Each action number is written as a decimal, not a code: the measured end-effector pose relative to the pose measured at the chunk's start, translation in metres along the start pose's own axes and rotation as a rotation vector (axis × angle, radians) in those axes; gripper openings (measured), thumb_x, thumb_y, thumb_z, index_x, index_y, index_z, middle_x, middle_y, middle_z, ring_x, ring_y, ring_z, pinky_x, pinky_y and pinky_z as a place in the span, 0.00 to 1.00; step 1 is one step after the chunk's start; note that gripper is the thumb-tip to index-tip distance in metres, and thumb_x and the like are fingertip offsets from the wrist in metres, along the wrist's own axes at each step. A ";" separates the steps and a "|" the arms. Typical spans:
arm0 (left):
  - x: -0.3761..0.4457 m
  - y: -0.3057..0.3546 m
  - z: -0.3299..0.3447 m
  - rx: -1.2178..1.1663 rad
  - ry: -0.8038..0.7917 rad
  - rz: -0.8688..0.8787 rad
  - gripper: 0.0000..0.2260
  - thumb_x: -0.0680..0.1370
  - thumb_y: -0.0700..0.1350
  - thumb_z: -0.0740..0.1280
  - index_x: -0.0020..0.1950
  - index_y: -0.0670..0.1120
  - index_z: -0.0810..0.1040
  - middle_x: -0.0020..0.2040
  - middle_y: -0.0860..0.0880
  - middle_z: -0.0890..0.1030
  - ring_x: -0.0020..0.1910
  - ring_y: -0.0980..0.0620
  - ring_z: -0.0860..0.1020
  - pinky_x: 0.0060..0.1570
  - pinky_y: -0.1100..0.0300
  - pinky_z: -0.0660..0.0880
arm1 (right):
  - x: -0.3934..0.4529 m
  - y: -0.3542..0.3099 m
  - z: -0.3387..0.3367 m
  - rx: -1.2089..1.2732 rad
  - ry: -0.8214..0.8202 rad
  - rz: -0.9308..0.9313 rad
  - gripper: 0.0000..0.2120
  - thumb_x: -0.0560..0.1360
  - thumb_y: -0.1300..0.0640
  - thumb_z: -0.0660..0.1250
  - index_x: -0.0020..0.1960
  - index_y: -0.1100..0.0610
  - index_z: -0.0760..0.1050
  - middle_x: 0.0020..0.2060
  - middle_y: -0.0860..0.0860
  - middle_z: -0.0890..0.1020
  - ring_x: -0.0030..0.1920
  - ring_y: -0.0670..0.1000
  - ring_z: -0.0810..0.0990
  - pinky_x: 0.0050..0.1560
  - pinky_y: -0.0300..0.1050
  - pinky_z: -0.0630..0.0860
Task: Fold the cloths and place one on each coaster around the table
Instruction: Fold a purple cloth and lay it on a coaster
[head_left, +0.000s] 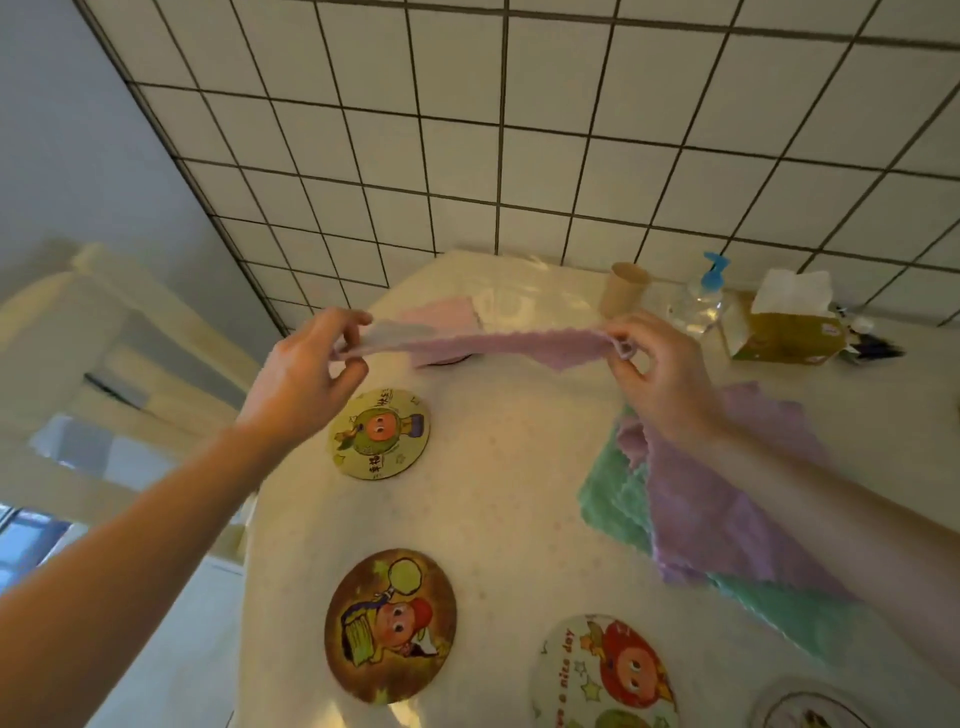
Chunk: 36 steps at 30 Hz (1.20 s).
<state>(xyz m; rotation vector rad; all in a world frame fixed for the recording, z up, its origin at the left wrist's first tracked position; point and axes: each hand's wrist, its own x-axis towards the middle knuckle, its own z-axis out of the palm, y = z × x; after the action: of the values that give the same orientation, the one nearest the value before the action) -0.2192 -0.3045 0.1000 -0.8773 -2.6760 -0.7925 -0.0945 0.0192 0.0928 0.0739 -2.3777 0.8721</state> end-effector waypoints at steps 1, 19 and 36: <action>-0.016 -0.006 0.005 0.023 -0.087 0.046 0.16 0.74 0.40 0.69 0.60 0.49 0.71 0.51 0.50 0.78 0.45 0.53 0.76 0.48 0.58 0.74 | -0.015 0.005 0.003 0.010 -0.054 -0.008 0.06 0.71 0.68 0.67 0.47 0.64 0.79 0.41 0.53 0.79 0.40 0.45 0.75 0.44 0.33 0.71; -0.231 -0.041 0.103 0.163 -0.642 0.145 0.25 0.58 0.41 0.83 0.54 0.50 0.84 0.56 0.49 0.83 0.57 0.50 0.81 0.58 0.52 0.74 | -0.249 0.028 0.043 -0.161 -0.928 0.200 0.16 0.78 0.63 0.61 0.65 0.53 0.73 0.65 0.46 0.73 0.67 0.43 0.70 0.67 0.27 0.53; -0.101 -0.060 0.135 -0.698 -0.189 -1.045 0.11 0.74 0.43 0.72 0.43 0.35 0.78 0.38 0.43 0.74 0.39 0.48 0.72 0.42 0.50 0.73 | -0.119 0.061 0.099 0.072 -0.137 0.933 0.04 0.72 0.59 0.70 0.42 0.60 0.78 0.36 0.54 0.82 0.37 0.49 0.77 0.37 0.38 0.71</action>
<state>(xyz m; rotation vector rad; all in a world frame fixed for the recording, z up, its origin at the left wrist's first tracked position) -0.1791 -0.3191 -0.0737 0.5328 -2.9418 -1.9864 -0.0627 -0.0100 -0.0681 -1.0462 -2.4782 1.3821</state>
